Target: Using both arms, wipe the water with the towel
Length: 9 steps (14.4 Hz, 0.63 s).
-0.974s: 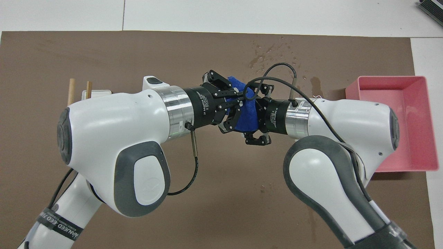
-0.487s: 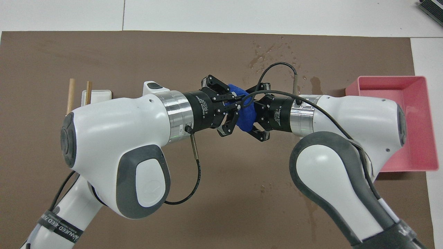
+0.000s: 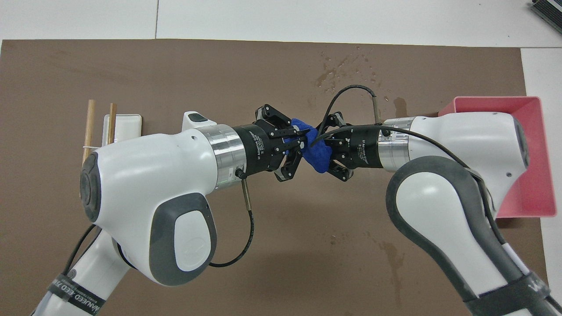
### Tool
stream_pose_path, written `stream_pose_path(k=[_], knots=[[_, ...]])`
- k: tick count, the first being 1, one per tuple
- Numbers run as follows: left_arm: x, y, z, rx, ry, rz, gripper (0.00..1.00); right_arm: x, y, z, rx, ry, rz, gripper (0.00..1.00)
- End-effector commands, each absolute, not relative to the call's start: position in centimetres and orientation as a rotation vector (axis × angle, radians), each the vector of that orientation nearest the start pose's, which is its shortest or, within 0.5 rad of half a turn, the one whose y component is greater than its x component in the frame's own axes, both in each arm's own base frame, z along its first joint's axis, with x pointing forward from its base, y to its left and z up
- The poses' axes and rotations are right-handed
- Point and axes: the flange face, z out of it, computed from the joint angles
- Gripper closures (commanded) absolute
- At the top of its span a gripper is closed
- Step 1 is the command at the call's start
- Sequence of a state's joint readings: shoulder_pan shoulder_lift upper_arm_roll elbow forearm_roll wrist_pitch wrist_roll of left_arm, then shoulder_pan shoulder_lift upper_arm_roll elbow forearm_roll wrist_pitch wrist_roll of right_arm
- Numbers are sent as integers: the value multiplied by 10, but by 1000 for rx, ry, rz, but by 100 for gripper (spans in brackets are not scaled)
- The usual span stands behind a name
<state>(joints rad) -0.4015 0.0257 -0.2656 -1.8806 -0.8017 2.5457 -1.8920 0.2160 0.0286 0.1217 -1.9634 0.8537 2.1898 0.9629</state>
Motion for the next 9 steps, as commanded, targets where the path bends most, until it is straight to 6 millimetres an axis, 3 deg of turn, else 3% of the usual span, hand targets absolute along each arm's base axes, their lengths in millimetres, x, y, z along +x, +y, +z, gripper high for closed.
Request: stream_pose_path(k=[1,3,6,7,9], knots=[[481,-367,564,1527,1736,-503,0,540,206,488,-2348,975,295,100],[485,-365,565,1664,1662,-366,0,535,200,482,-2549,751,224,100],[494,-353,563,1920,1539,-104,0,533,164,473,-2805,344,163,100],[507,-332,560,1995,1511,-43,0,534,155,471,-2863,232,140,100],[526,-291,556,2231,1294,39,0,535,139,463,-3025,-107,85,100]])
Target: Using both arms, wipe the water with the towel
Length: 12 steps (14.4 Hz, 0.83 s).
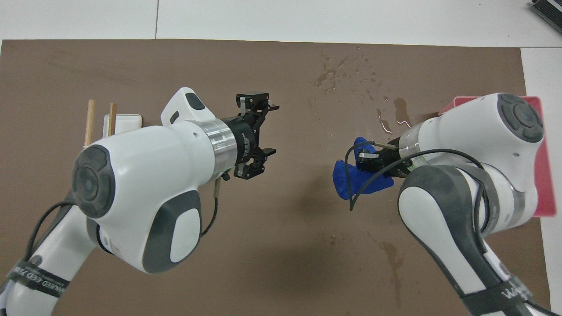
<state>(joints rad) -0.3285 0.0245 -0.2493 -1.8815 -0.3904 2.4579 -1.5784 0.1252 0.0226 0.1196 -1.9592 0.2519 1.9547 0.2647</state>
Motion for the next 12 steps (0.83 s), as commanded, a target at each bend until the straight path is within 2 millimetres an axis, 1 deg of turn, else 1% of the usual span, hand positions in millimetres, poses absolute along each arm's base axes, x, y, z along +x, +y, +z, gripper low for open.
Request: stream_pose_path(k=[1,2,3,4,5,6,7,8,9,10,11,12], knots=[[537,-267,554,2352,1148,76,0,534,129,457,-3097,-309,80,100],[543,-248,552,2454,1003,106,0,534,116,450,-3125,-463,97,100],[549,-227,549,2556,871,142,0,533,106,441,-3121,-539,122,100],[553,-211,549,2668,746,198,0,531,99,434,-3121,-553,135,100],[556,-196,548,2785,595,239,0,533,96,426,-3144,-595,134,100],[561,-175,549,2879,460,250,0,537,93,417,-3177,-689,112,100],[566,-148,552,2938,336,240,0,540,91,404,-3195,-779,88,100],[570,-118,554,2978,211,212,0,543,82,396,-3197,-823,63,100],[573,-95,557,3019,71,188,0,545,66,387,-3186,-858,48,100],[574,-79,565,3070,-74,159,0,547,57,379,-3170,-902,24,100],[572,-67,574,3099,-167,113,0,546,55,368,-3163,-906,7,100],[570,-59,585,3107,-217,72,0,542,50,360,-3164,-892,4,100]])
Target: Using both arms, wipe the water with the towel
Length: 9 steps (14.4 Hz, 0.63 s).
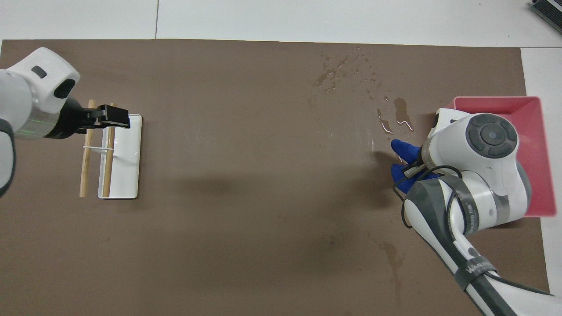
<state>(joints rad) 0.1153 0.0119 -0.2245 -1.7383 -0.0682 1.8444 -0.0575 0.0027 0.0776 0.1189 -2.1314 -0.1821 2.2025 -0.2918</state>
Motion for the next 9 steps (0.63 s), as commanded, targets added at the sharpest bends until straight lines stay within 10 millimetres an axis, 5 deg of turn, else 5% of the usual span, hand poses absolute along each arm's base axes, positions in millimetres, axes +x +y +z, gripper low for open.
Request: stream_pose_path(k=[1,6,9], knots=[[567,-54,591,-3152,268,-28,0,538,48,352,-3166,-873,16,100],[548,-52,573,-3132,319,53,0,547,51,347,-3181,-705,-120,100],[544,-47,593,-3142,317,31,0,564,50,316,-3152,-692,-255,100]])
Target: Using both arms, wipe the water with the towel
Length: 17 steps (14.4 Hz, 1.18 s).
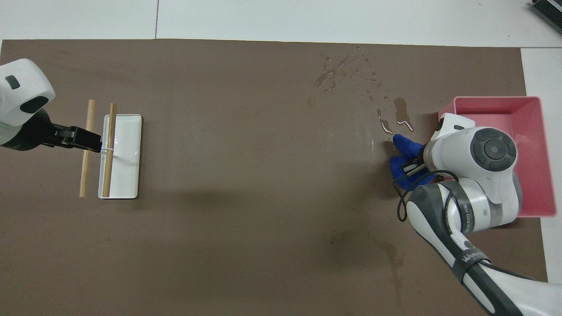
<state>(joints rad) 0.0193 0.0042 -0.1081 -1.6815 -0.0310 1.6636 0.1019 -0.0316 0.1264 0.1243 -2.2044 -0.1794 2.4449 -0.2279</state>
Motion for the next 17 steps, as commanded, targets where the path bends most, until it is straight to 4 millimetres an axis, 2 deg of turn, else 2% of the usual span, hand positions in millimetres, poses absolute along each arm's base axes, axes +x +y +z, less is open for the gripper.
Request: stream_pose_path(k=[1,3,6,7,10,12,15,17], knots=[[544,-43,593,-3142,307,24,0,568,51,312,-3148,-687,-271,100],[544,-38,590,-3146,297,28,0,580,51,309,-3143,-675,-301,100],[541,-40,596,-3147,300,33,0,604,58,309,-3132,-675,-351,100],[538,-40,603,-3147,300,29,0,614,58,311,-3130,-667,-371,100],[535,-41,626,-3130,311,65,0,644,62,290,-3117,-645,-376,100],[534,-37,644,-3138,301,63,0,653,82,279,-3110,-569,-396,100],[535,-39,638,-3135,307,60,0,666,107,283,-3097,-548,-429,100],[534,-36,639,-3136,300,58,0,677,112,294,-3094,-552,-449,100]])
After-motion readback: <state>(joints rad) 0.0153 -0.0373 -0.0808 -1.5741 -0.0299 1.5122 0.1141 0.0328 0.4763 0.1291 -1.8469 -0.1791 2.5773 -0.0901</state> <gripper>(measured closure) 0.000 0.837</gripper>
